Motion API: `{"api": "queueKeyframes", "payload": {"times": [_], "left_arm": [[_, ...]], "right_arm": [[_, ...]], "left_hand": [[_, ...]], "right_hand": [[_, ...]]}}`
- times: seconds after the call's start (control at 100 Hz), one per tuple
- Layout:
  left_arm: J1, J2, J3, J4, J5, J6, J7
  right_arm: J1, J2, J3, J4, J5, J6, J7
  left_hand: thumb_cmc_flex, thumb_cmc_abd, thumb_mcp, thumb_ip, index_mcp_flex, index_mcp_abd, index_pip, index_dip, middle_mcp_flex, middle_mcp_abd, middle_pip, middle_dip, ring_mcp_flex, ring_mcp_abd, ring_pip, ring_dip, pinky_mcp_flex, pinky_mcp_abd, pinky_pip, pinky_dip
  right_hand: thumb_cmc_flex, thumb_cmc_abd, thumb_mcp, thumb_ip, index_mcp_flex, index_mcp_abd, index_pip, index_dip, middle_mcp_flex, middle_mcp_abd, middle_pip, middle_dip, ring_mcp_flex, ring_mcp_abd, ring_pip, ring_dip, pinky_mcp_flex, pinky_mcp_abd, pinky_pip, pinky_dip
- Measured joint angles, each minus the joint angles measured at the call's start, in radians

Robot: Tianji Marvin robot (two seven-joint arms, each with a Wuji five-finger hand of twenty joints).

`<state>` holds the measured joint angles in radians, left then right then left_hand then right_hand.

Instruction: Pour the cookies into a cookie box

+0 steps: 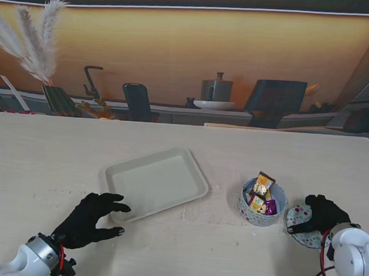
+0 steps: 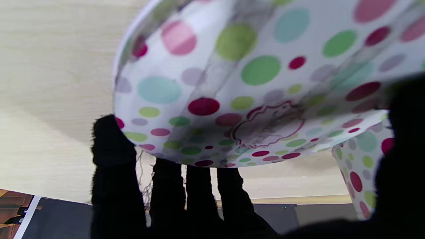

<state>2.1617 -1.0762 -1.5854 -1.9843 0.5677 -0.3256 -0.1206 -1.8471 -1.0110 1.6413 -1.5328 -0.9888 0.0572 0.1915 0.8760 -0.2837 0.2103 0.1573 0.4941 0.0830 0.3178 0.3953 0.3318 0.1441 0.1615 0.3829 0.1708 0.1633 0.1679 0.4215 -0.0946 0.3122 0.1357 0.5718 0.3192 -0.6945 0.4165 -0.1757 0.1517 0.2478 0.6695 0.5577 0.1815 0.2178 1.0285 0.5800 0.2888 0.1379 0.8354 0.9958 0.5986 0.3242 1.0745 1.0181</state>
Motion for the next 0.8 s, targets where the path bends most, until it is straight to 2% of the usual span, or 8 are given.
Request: {"api": "queueKeyframes", "payload": {"times": [0.06, 0.12, 0.32, 0.4, 0.46, 0.53, 0.67, 0.8], "left_arm": [[0.0, 0.0, 0.0, 0.0, -0.002, 0.002, -0.002], [0.001, 0.0, -0.001, -0.001, -0.008, 0.003, -0.003], [0.002, 0.0, -0.002, -0.002, -0.013, 0.003, -0.002], [0.003, 0.0, -0.003, -0.002, -0.017, 0.003, -0.002], [0.003, 0.0, -0.005, -0.002, -0.019, 0.002, -0.002], [0.005, 0.0, -0.007, -0.002, -0.025, 0.0, -0.002], [0.007, -0.001, -0.011, -0.002, -0.032, -0.009, 0.001], [0.009, -0.001, -0.013, -0.002, -0.039, -0.017, 0.004]], "right_arm": [[0.001, -0.001, 0.0, 0.002, 0.001, 0.001, 0.0], [0.0, -0.004, 0.002, 0.001, 0.006, 0.001, 0.001], [-0.02, -0.014, 0.018, -0.011, 0.015, 0.005, -0.012], [-0.032, -0.02, 0.025, -0.013, 0.032, -0.001, -0.038], [-0.041, -0.025, 0.03, -0.013, 0.052, -0.008, -0.063], [-0.054, -0.031, 0.04, -0.017, 0.066, -0.018, -0.082], [-0.107, -0.047, 0.074, -0.063, 0.114, -0.034, -0.11], [-0.153, -0.064, 0.099, -0.11, 0.151, -0.064, -0.166]], "left_hand": [[0.0, 0.0, 0.0, 0.0, 0.007, 0.0, 0.0, 0.0, 0.0, 0.004, 0.0, 0.0, 0.01, 0.0, 0.001, 0.0, 0.0, 0.0, 0.0, 0.0], [0.0, 0.0, 0.0, 0.0, 0.007, 0.0, 0.0, 0.0, 0.0, 0.005, 0.0, 0.0, 0.011, 0.001, 0.002, 0.0, 0.0, 0.0, 0.0, 0.0], [0.011, 0.023, -0.008, 0.0, 0.007, 0.0, 0.0, 0.001, 0.0, 0.006, 0.0, 0.0, 0.012, 0.004, 0.004, 0.0, 0.0, 0.0, 0.004, 0.021], [0.011, 0.023, -0.008, 0.0, 0.007, 0.0, 0.0, 0.001, 0.0, 0.006, 0.0, 0.0, 0.012, 0.005, 0.009, 0.0, 0.0, 0.0, 0.014, 0.023], [0.011, 0.035, -0.01, 0.0, 0.007, 0.0, 0.0, 0.001, 0.0, 0.006, 0.0, 0.0, 0.012, 0.005, 0.009, 0.0, 0.0, 0.0, 0.015, 0.025], [0.011, 0.048, -0.019, 0.0, 0.007, 0.0, 0.0, 0.001, 0.0, 0.006, 0.0, 0.0, 0.013, 0.005, 0.013, 0.0, 0.0, 0.0, 0.015, 0.035], [0.011, 0.048, -0.02, 0.0, 0.008, 0.0, 0.0, 0.001, 0.0, 0.007, 0.0, 0.0, 0.013, 0.006, 0.014, 0.0, 0.0, 0.0, 0.015, 0.036], [0.011, 0.048, -0.032, 0.0, 0.017, 0.0, 0.0, 0.001, 0.0, 0.007, 0.0, 0.0, 0.013, 0.006, 0.014, 0.001, 0.001, 0.0, 0.015, 0.036]], "right_hand": [[-0.012, -0.008, -0.044, -0.032, -0.013, 0.0, 0.01, 0.004, 0.033, -0.014, 0.072, 0.07, 0.234, -0.003, 0.28, 0.094, 0.115, -0.138, 0.337, 0.012], [-0.012, -0.008, -0.056, -0.038, -0.017, 0.007, 0.011, 0.006, 0.064, -0.028, 0.098, 0.109, 0.38, -0.084, 0.451, 0.132, 0.135, -0.199, 0.494, 0.055], [-0.01, -0.021, -0.057, -0.039, -0.014, 0.007, 0.071, 0.007, 0.175, -0.073, 0.136, 0.176, 0.463, -0.112, 0.539, 0.156, 0.201, -0.237, 0.541, 0.058], [-0.01, -0.183, 0.011, -0.048, 0.028, -0.016, 0.153, 0.024, 0.217, -0.093, 0.151, 0.224, 0.493, -0.129, 0.553, 0.155, 0.215, -0.247, 0.566, 0.063], [-0.01, -0.224, 0.088, -0.073, 0.088, -0.051, 0.237, 0.052, 0.259, -0.111, 0.152, 0.234, 0.508, -0.128, 0.555, 0.143, 0.216, -0.248, 0.589, 0.069], [-0.01, -0.225, 0.137, -0.083, 0.159, -0.106, 0.302, 0.079, 0.277, -0.121, 0.149, 0.237, 0.515, -0.126, 0.555, 0.118, 0.219, -0.247, 0.591, 0.069], [0.045, -0.153, 0.313, -0.085, 0.272, -0.091, 0.357, 0.113, 0.356, -0.121, 0.092, 0.19, 0.516, -0.085, 0.555, 0.054, 0.233, -0.221, 0.604, 0.069], [0.175, -0.081, 0.35, -0.17, 0.306, -0.088, 0.441, -0.049, 0.426, -0.101, 0.015, 0.072, 0.529, -0.023, 0.506, -0.034, 0.243, -0.183, 0.615, 0.07]]}}
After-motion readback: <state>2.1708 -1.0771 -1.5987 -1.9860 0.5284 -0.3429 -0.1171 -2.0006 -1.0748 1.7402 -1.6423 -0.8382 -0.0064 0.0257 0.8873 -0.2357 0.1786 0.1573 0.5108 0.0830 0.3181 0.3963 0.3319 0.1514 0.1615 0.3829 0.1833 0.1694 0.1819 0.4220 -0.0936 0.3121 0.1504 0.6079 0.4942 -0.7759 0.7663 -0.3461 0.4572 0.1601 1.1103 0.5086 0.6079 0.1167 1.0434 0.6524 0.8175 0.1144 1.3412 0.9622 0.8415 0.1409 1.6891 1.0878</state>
